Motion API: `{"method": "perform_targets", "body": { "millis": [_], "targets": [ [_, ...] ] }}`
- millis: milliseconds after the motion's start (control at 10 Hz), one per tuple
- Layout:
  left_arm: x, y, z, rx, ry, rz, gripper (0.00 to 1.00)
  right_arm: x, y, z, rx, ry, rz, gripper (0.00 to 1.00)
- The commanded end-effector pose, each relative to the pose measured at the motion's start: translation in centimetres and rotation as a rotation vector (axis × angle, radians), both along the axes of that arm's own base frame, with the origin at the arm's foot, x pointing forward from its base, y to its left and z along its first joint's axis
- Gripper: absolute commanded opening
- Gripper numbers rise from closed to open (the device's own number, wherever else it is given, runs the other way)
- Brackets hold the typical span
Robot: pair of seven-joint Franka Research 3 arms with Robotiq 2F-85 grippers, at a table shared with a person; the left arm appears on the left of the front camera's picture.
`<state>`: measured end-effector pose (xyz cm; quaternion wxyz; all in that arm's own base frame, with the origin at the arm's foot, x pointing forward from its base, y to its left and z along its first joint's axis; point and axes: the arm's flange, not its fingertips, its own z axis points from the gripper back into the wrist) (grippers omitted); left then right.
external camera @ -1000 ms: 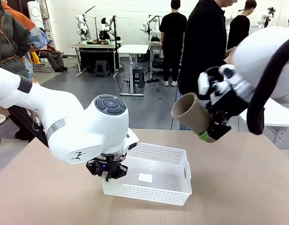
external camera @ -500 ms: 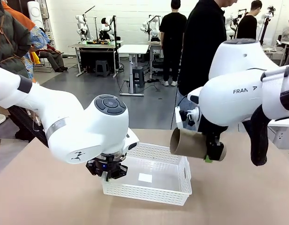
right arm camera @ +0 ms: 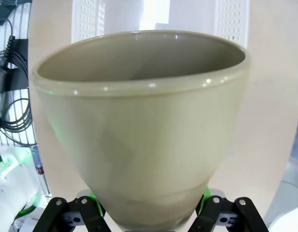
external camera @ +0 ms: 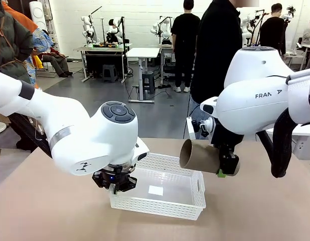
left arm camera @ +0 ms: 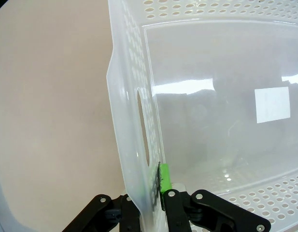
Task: Clean and organize the cups into the basket.
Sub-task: Pick up the Organizing basket and move it to the center of the table, then pick up the Reusable plastic cup from the right side of the table and place it inside the Organizing basket.
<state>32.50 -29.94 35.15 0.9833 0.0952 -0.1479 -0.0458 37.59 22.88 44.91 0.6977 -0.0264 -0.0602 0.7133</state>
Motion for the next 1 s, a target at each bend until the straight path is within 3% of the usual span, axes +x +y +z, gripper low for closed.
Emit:
{"method": "perform_targets", "body": {
  "millis": [0,300,900],
  "targets": [
    [-0.3,0.1,-0.2,0.015,-0.008,-0.004,0.0,-0.2,0.2,0.1,-0.023,-0.01,-0.023,0.79],
    [-0.3,0.1,-0.2,0.015,-0.008,-0.004,0.0,-0.7,2.4,-1.7,-0.036,0.026,0.126,0.79],
    [-0.3,0.1,-0.2,0.015,-0.008,-0.004,0.0,0.9,7.8,-4.4,0.028,0.153,0.142,0.79]
  ]
}}
